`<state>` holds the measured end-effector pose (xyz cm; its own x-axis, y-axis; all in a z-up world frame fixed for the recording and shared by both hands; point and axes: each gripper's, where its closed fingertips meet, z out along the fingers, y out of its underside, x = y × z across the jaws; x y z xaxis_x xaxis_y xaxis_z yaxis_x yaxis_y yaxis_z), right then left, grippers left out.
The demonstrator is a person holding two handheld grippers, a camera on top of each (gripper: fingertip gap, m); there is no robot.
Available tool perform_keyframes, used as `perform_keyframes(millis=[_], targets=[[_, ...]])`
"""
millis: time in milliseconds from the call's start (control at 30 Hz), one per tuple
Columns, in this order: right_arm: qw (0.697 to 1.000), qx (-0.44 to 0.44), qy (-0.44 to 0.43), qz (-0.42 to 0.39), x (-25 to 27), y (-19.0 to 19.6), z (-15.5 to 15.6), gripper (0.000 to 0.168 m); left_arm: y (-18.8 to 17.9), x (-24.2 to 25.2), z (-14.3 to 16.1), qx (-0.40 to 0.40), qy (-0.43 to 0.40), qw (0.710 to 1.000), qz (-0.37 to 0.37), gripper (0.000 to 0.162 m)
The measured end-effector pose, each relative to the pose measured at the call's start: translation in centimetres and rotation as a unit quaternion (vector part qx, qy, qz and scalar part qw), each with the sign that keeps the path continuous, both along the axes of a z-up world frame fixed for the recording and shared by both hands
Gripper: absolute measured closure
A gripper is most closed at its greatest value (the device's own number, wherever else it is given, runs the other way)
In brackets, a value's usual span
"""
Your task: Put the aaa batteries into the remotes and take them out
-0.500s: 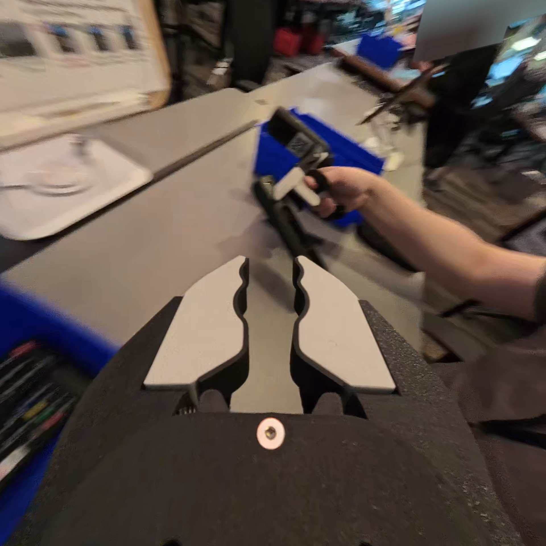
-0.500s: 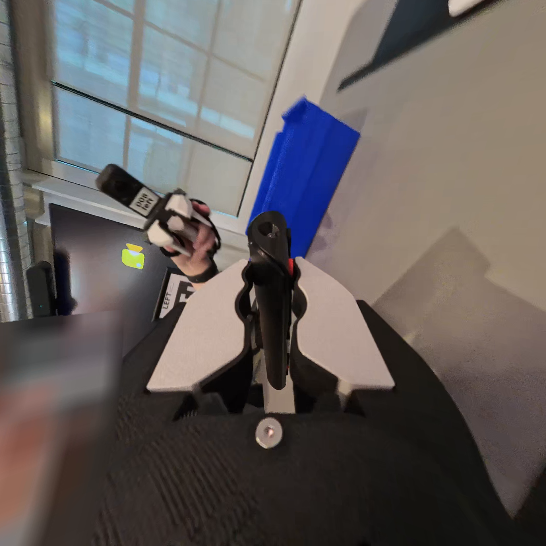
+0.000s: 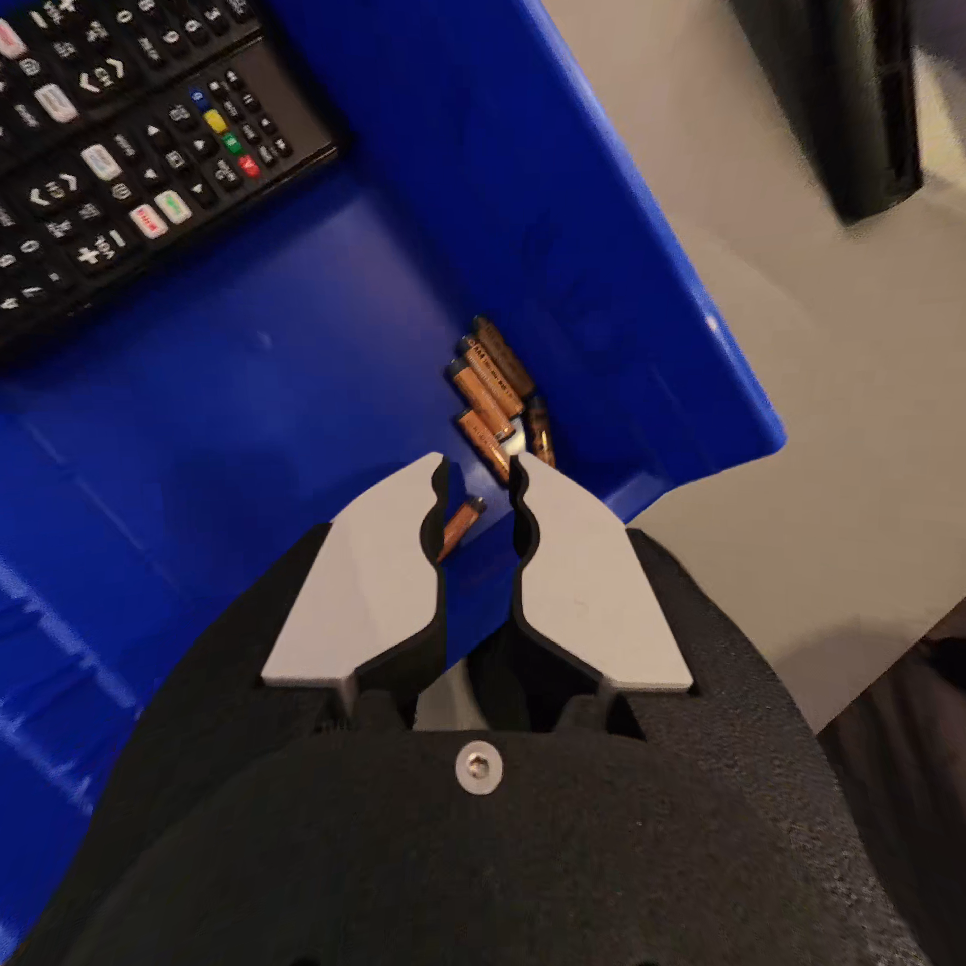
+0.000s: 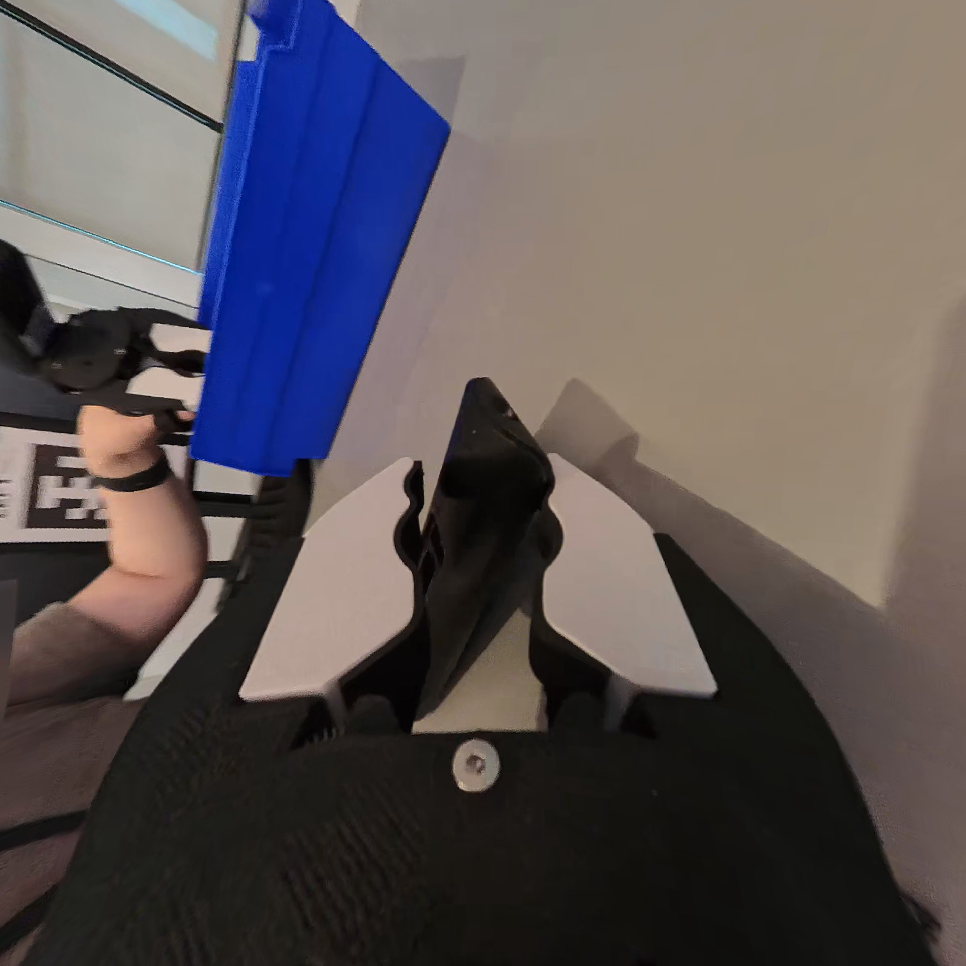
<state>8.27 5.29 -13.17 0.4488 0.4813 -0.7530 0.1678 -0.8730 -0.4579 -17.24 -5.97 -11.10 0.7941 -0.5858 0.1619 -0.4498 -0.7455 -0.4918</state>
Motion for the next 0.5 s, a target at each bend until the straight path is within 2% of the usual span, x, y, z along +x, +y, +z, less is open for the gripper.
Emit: perform_keyframes(millis=[100,167,233,500], targets=[[0.998,0.047,-0.043,-0.03,0.5,1.1,-0.1,0.115,0.1,1.1,-0.4,-0.042,-0.018,0.999,0.004,0.14],[0.993,0.08,-0.067,-0.053,1.1,2.0,0.0,0.112,-0.2,1.4,-1.4,-0.072,0.01,0.997,-0.008,0.14],[0.991,0.097,-0.061,-0.065,1.3,2.5,0.6,0.113,-0.2,1.4,-2.2,-0.078,0.049,0.996,-0.018,0.139],[0.981,0.173,-0.045,-0.075,1.6,2.4,4.7,0.113,-0.6,1.1,-3.8,-0.162,0.107,0.981,-0.013,0.141]])
